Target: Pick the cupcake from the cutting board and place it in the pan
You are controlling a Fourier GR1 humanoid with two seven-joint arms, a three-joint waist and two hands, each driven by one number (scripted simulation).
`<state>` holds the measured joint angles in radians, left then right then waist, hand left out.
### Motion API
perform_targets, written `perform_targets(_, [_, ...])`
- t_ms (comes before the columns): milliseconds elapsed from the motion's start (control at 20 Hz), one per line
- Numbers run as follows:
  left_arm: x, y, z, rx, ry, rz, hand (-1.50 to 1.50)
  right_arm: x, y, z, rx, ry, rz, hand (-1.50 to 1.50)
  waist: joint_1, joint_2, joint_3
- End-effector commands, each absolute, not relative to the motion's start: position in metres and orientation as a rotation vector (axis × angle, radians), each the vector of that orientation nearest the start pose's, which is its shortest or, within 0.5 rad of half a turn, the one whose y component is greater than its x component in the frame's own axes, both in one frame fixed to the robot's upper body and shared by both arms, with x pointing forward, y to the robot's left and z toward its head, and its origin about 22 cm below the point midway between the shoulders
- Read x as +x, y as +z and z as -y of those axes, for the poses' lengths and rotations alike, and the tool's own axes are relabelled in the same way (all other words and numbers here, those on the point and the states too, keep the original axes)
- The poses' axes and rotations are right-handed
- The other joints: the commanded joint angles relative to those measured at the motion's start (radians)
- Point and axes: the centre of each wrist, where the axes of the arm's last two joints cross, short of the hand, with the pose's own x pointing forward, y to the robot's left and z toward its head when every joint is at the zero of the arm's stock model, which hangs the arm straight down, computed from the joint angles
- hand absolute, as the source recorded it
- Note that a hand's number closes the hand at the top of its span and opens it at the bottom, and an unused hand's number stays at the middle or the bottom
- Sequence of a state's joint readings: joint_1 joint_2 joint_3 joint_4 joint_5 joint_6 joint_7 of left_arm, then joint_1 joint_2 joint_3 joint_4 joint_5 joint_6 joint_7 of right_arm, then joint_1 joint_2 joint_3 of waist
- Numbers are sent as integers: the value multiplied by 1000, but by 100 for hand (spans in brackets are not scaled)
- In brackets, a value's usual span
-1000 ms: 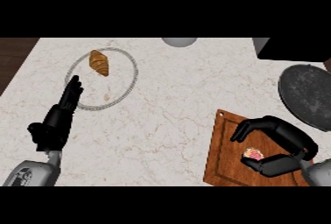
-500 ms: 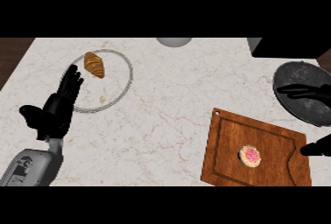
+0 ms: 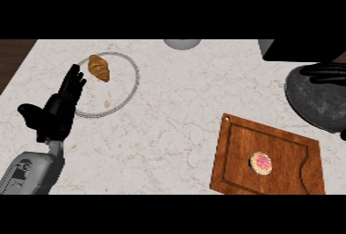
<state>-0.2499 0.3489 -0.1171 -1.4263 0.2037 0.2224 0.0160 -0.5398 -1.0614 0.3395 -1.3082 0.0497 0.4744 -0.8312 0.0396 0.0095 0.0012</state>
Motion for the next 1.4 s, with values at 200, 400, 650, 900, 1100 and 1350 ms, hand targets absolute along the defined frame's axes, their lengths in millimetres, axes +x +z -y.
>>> perform_targets(200, [303,51,-265,183,-61,1629,0,341,222,345,279,1719,1896,-150,-24,-6,-2])
perform_targets(400, [292,48,-267,174,-79,1623,0,333,198,326,393,1765,1808,-150,-19,-7,-1])
perform_targets(650, [300,48,-258,208,-45,1613,0,320,201,310,524,1816,1761,-150,-34,-9,-1])
perform_targets(900, [288,52,-243,186,-45,1622,0,305,192,325,373,1870,1687,-150,-35,-12,0])
perform_targets(1100, [300,40,-277,205,-52,1610,0,296,176,307,329,1880,1653,-150,-43,-10,-2])
perform_targets(1350, [292,60,-267,200,-56,1609,0,309,155,312,208,1848,1654,-150,-33,-10,-1])
